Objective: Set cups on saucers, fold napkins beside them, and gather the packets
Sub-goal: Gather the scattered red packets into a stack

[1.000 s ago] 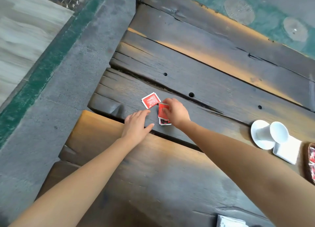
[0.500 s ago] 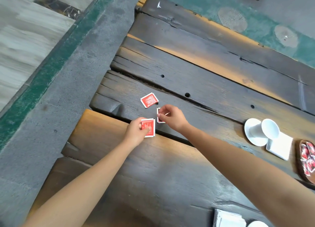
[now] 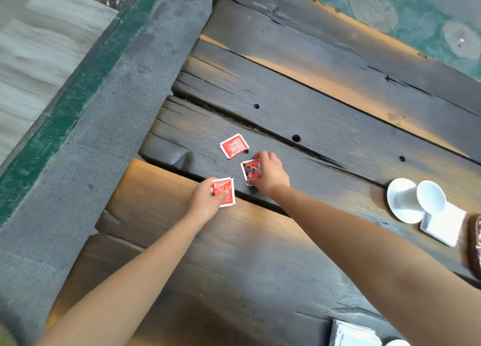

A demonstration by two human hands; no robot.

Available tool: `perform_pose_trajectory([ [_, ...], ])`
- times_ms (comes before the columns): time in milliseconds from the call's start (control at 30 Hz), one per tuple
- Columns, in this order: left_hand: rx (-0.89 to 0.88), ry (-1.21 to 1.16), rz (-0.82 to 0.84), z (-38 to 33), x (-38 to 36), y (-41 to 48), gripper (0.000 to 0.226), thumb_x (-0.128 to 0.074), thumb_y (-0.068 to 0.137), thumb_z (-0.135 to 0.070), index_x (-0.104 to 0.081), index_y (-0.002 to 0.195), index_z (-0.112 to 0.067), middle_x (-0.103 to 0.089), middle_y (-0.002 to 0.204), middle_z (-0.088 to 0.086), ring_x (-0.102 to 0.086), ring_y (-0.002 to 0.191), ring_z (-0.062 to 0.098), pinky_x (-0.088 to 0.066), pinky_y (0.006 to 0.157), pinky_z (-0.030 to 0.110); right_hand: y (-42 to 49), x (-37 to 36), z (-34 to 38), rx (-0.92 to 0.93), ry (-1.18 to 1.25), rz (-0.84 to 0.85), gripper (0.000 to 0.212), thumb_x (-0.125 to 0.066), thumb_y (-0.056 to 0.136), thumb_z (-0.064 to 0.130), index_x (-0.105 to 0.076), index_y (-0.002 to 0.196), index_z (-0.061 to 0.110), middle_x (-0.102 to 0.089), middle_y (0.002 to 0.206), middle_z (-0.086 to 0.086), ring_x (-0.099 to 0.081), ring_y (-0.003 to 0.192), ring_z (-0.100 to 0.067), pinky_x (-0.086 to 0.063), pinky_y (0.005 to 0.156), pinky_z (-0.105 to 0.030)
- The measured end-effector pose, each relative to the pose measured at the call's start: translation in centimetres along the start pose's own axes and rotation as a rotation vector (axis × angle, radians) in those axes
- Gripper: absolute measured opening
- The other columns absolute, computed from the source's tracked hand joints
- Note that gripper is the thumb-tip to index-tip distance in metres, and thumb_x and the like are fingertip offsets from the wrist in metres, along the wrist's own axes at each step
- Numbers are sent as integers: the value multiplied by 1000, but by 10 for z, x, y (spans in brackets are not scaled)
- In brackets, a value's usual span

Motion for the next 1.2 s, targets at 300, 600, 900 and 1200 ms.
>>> perform_pose_trajectory([
  [300, 63, -40, 22, 5, -2, -1, 26, -59, 88, -4, -57, 114, -6, -67, 105, 13, -64, 94, 23, -50, 82, 30, -2, -1, -15, -96, 389, 106, 14, -63, 87, 13, -51, 93, 18, -60, 78, 0, -61, 75, -17, -50, 72, -36],
  [600, 97, -218, 26, 3, -2, -20, 6, -56, 91, -12, -58, 95, -15, -66, 94, 9, -63, 90, 23, -52, 87, 39, -44, -5, -13, -107, 665, 332, 12, -67, 87, 11, -56, 92, 13, -63, 72, 1, -60, 64, -7, -48, 59, -17],
  [900, 47, -263, 64, -1, -18, -43, 23, -67, 84, -7, -58, 105, -6, -67, 107, 19, -66, 97, 28, -56, 82, 35, -62, -14, 19, 12, 735, 382, 17, -68, 86, 6, -57, 80, 18, -61, 62, 3, -59, 57, -5, -46, 51, -12],
  [1200, 45, -270, -58, 5, -10, -28, 20, -65, 84, -3, -60, 104, -6, -66, 98, 10, -61, 87, 19, -49, 68, 18, -24, 1, 20, -3, 575, 155, 12, -56, 91, 9, -63, 100, 14, -61, 85, 0, -59, 71, -12, -50, 67, -24],
])
Point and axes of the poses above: each hand's wrist, its own y-axis towards the middle knuckle, its own x-axis out of the back of the hand, z = x × y, the point moved 8 cm from there along y, towards the middle knuckle
